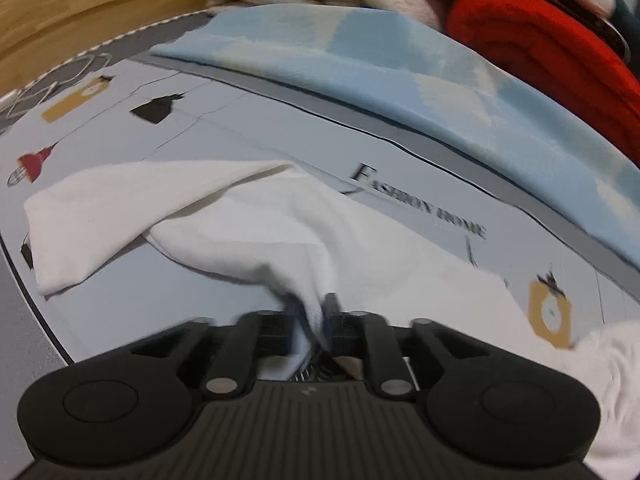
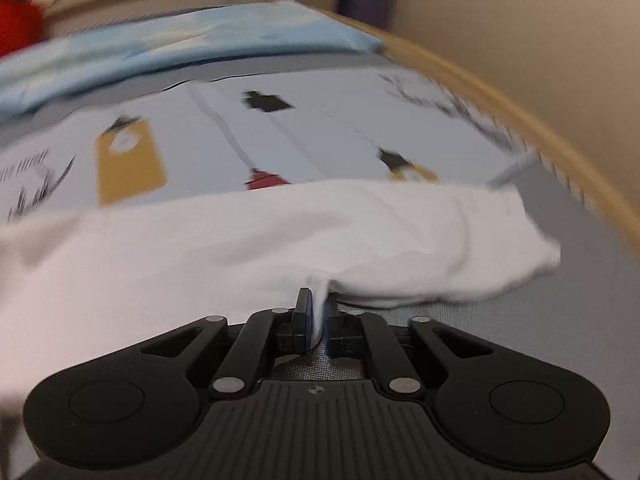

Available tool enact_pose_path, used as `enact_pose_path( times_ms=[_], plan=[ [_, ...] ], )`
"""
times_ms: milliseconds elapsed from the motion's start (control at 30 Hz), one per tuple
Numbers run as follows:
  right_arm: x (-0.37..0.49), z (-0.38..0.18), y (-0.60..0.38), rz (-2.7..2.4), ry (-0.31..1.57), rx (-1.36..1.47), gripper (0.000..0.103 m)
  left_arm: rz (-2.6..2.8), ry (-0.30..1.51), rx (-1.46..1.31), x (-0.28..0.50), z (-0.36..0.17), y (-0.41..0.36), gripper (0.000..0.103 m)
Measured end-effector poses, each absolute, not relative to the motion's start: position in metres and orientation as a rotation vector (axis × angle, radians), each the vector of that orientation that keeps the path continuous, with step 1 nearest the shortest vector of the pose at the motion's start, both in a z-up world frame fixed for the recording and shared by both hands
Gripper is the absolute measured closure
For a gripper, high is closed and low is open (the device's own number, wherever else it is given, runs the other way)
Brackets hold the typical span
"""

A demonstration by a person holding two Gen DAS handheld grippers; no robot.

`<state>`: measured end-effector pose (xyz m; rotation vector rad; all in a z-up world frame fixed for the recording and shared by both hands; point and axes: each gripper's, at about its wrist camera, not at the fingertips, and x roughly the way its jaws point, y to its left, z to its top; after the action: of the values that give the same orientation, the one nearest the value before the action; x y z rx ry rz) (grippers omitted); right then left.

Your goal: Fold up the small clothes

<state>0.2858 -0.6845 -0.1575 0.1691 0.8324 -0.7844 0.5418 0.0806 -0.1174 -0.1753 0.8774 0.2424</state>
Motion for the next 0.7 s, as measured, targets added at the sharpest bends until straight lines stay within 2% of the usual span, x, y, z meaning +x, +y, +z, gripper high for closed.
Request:
enact_pose_path(
  times_ms=[33, 67, 133, 300, 400, 533, 600, 667, 700],
  plan=[
    [0.284, -0.155, -0.684, -0.767, 0.833, 0.173, 0.085, 0.241, 0.865, -0.149, 0.537, -0.114, 0.078, 0.048],
    [0.278, -0.151, -0.686, -0.757, 0.838, 0.197, 0.061, 0.228, 0.836, -0.125, 0.531, -0.107, 0.078, 0.027],
    [0.261, -0.138, -0.688, -0.768, 0.841, 0.245, 0.032, 0.206, 0.761, -0.072, 0.517, -0.091, 0.072, 0.016],
    [0.234, -0.097, -0.663, -0.756, 0.725, 0.138, 0.031, 0.090, 0.642, 0.030, 0.522, -0.056, 0.035, 0.016],
    [0.268, -0.078, -0.640, -0.556, 0.650, 0.140, 0.032, -0.087, 0.666, 0.022, 0.540, -0.051, -0.012, 0.016],
    [0.350, -0.075, -0.596, -0.282, 0.610, 0.126, 0.033, -0.249, 0.749, 0.146, 0.562, -0.076, -0.086, 0.016],
    [0.389, -0.079, -0.576, -0.232, 0.623, 0.111, 0.033, -0.305, 0.782, 0.235, 0.567, -0.094, -0.109, 0.022],
    [0.420, -0.087, -0.560, -0.206, 0.650, 0.107, 0.033, -0.369, 0.815, 0.294, 0.568, -0.109, -0.119, 0.034],
    [0.431, -0.092, -0.553, -0.191, 0.663, 0.106, 0.033, -0.406, 0.829, 0.317, 0.567, -0.115, -0.119, 0.035]
  ],
)
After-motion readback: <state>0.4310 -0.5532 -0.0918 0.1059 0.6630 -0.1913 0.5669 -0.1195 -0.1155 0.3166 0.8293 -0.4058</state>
